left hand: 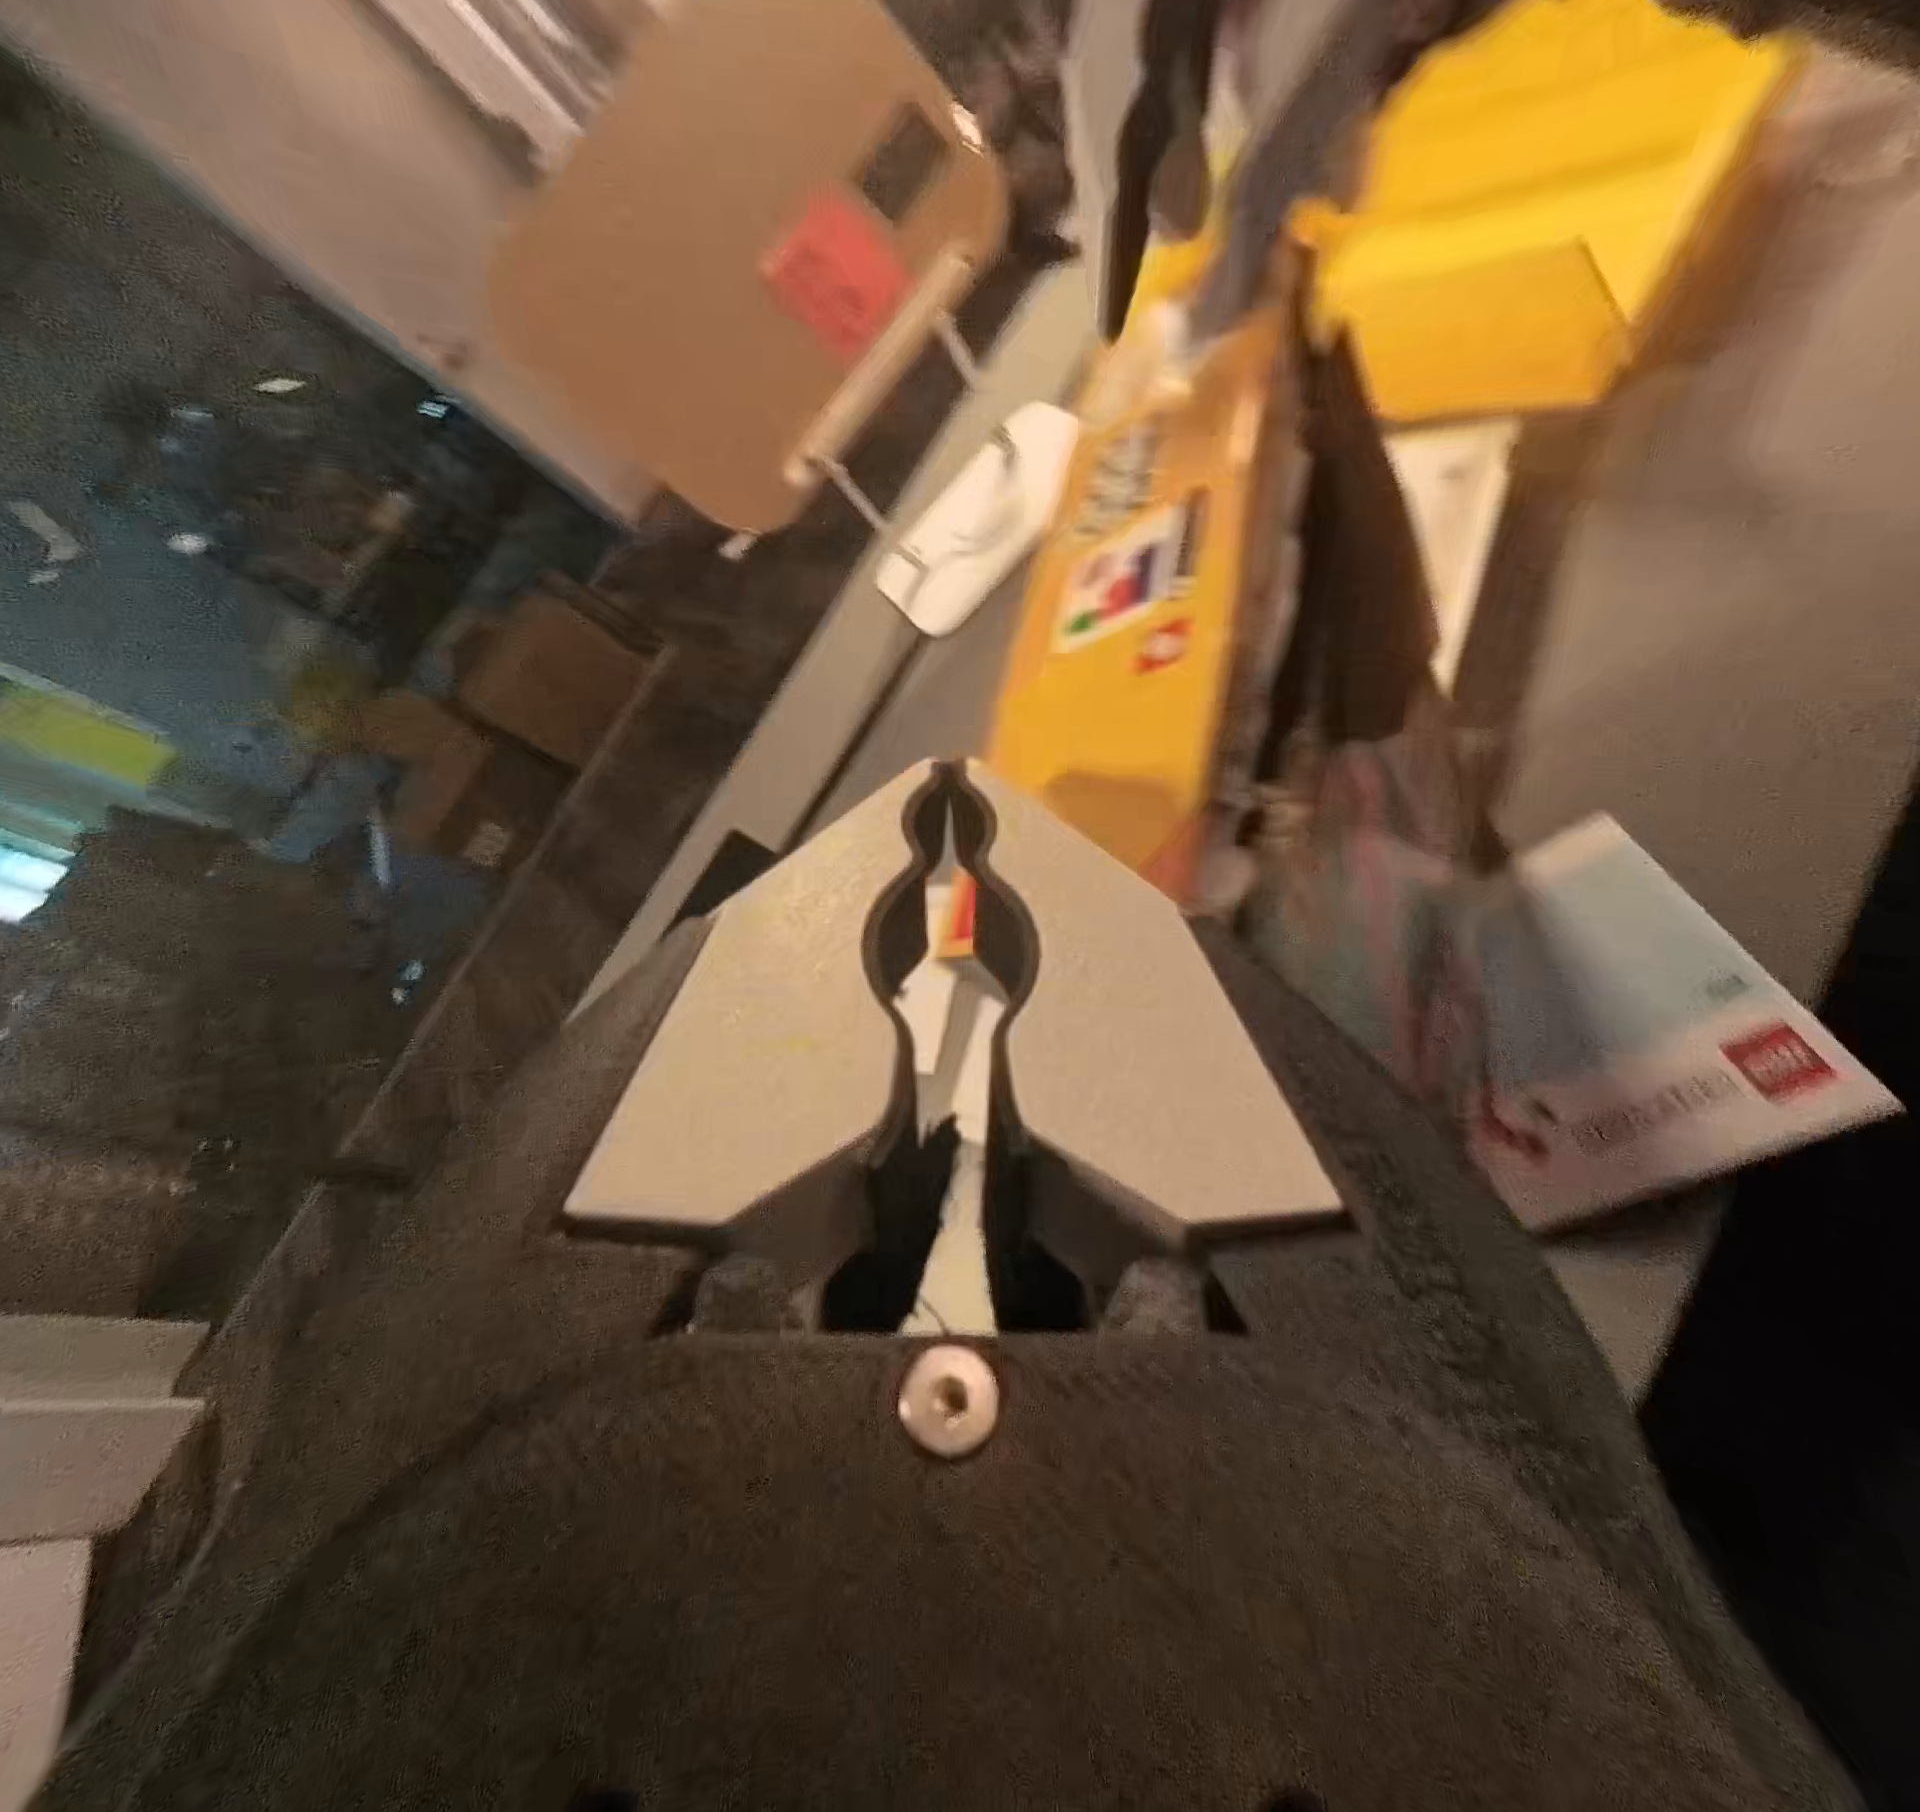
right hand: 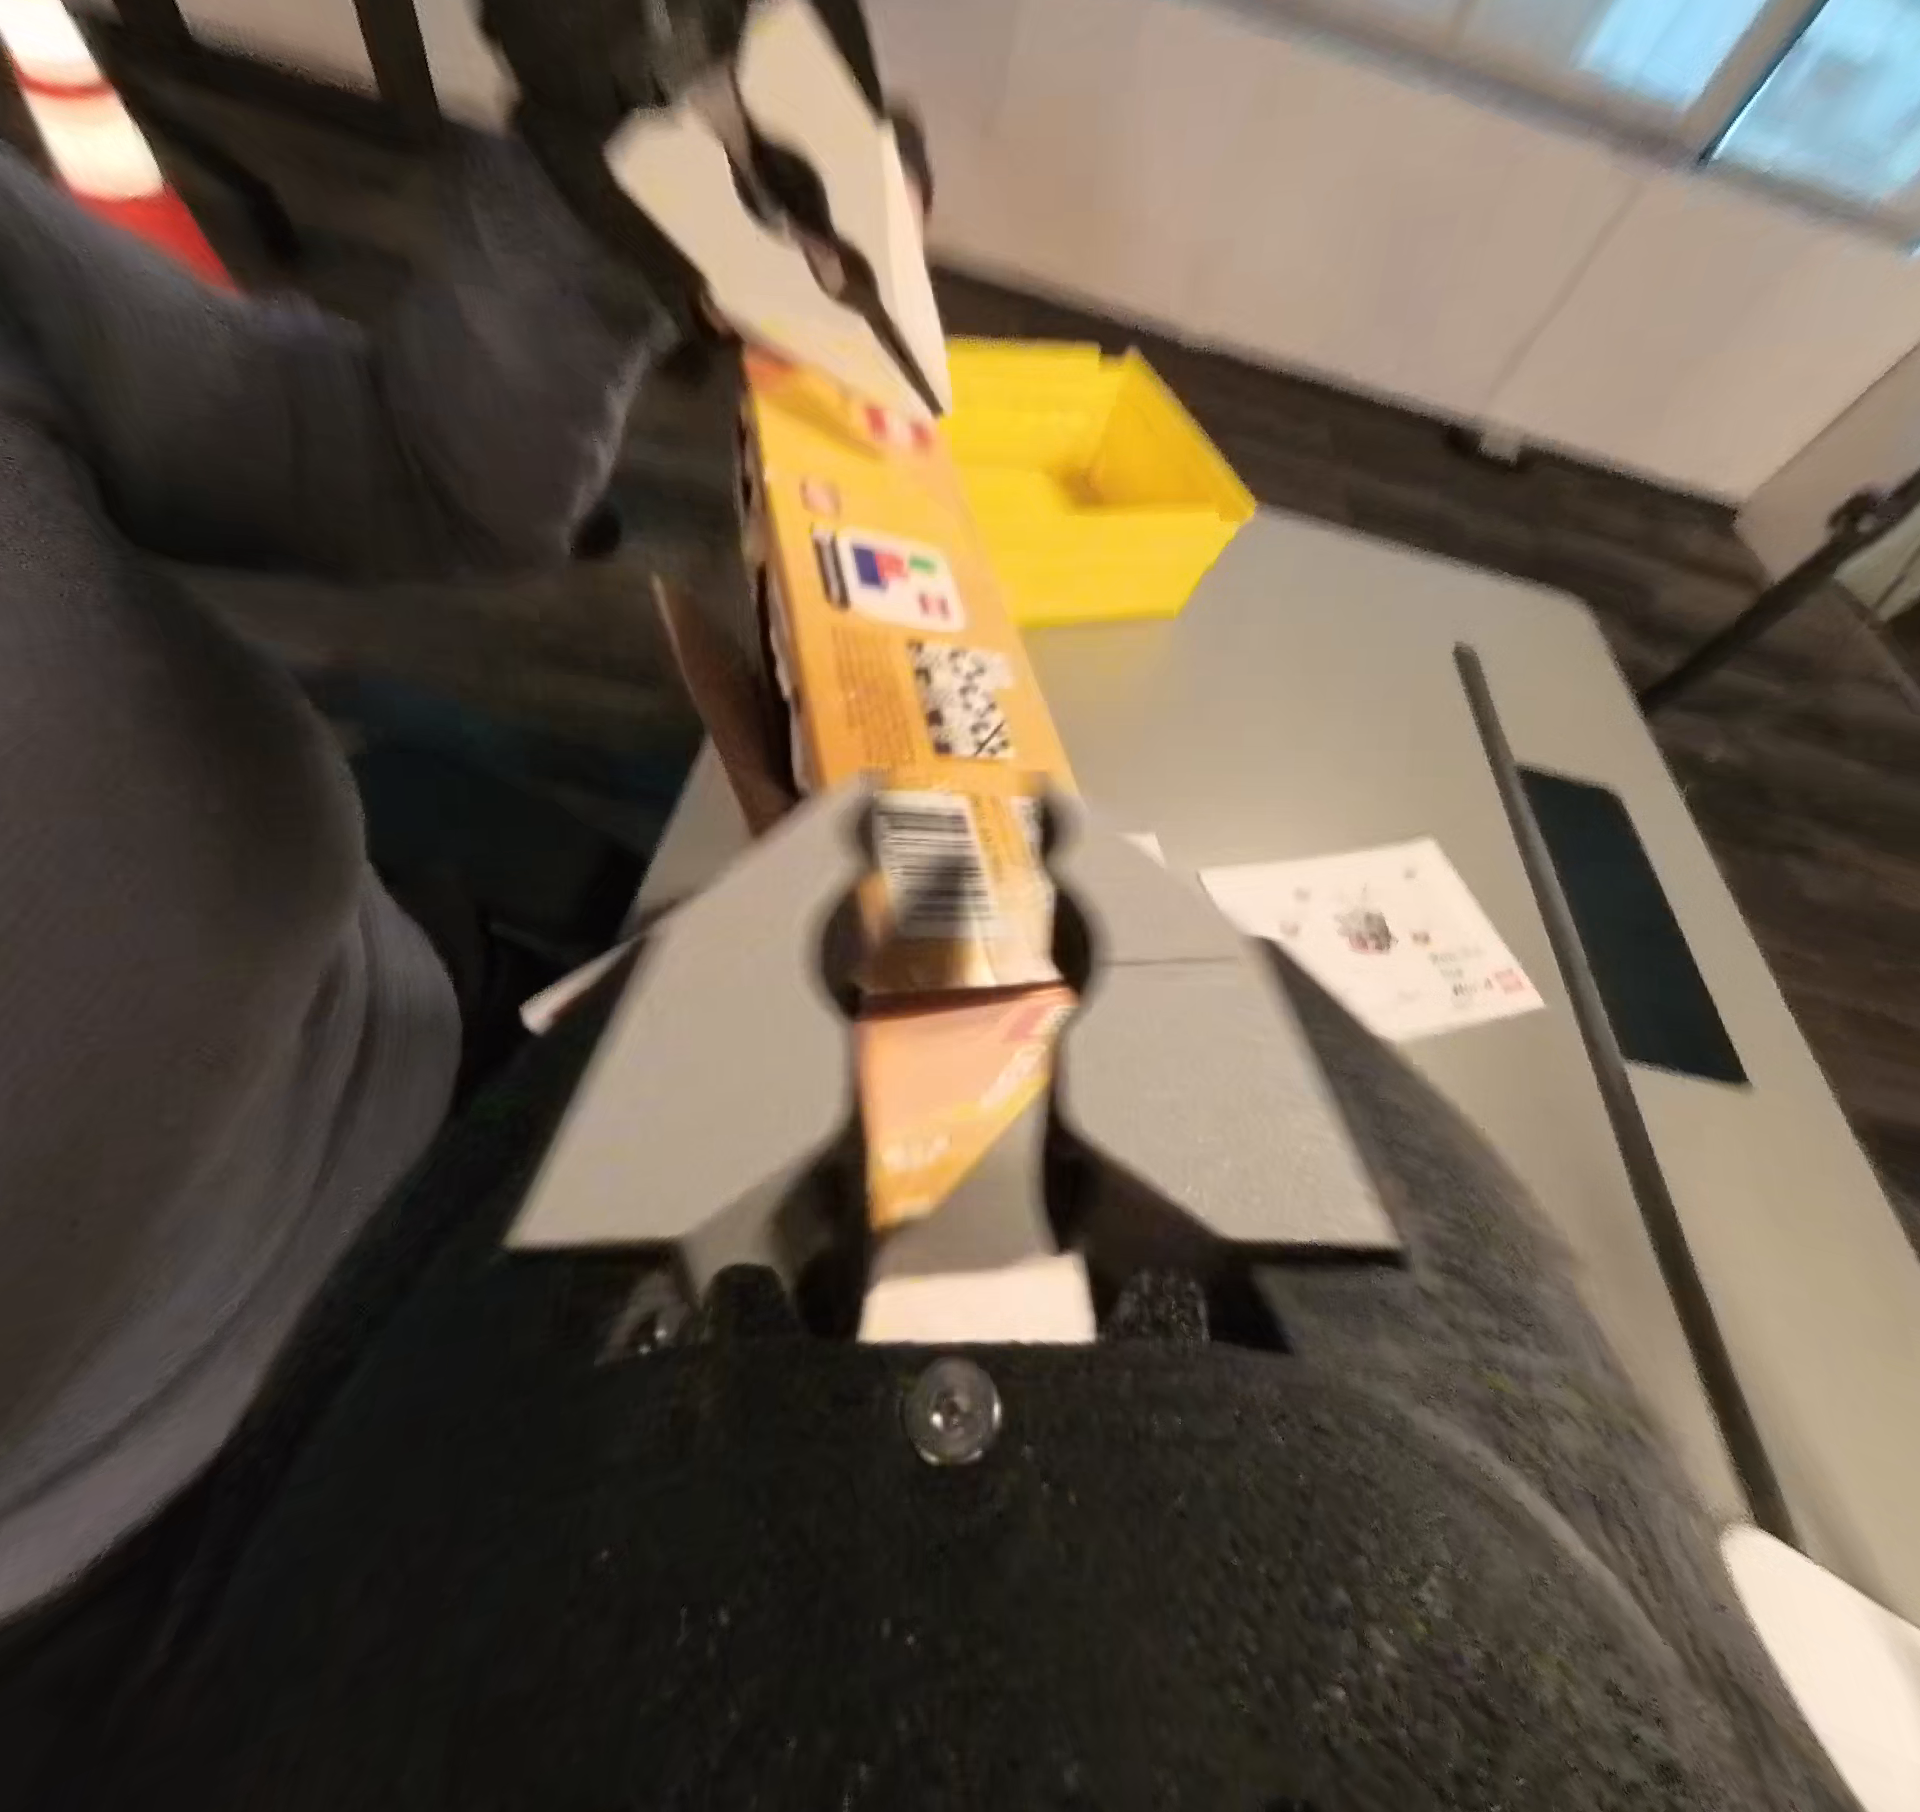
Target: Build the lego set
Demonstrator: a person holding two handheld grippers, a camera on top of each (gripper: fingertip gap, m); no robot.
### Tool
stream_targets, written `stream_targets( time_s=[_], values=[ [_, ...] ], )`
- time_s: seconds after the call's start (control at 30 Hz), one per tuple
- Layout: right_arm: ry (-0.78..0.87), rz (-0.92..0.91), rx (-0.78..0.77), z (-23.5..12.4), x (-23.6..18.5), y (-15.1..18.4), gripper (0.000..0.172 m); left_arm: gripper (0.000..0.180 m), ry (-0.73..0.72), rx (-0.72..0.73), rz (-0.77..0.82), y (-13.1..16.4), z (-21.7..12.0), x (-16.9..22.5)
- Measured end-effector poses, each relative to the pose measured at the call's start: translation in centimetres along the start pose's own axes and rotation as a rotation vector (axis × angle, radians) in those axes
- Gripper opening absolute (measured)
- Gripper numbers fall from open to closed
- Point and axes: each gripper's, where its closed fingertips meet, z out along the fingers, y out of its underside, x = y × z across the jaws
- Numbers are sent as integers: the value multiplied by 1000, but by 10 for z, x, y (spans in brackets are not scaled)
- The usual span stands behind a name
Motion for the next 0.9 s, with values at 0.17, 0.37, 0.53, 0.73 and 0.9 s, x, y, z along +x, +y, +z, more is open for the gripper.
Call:
stream_targets(
  time_s=[0.17,0.37,0.53,0.73,0.9],
  values=[
    [-21,161,190,-17,5,24,120,106,221,386,-480,6,-32,14],
    [-106,185,17,36,-26,102,128,125,271,317,-579,58,-13,59],
    [-126,61,24,57,-35,112,109,117,358,375,-688,54,2,85],
    [53,-258,105,46,-26,79,92,111,323,512,-894,64,-13,65],
    [305,-655,84,42,-16,49,90,119,410,573,-1108,78,-14,57]
  ],
)
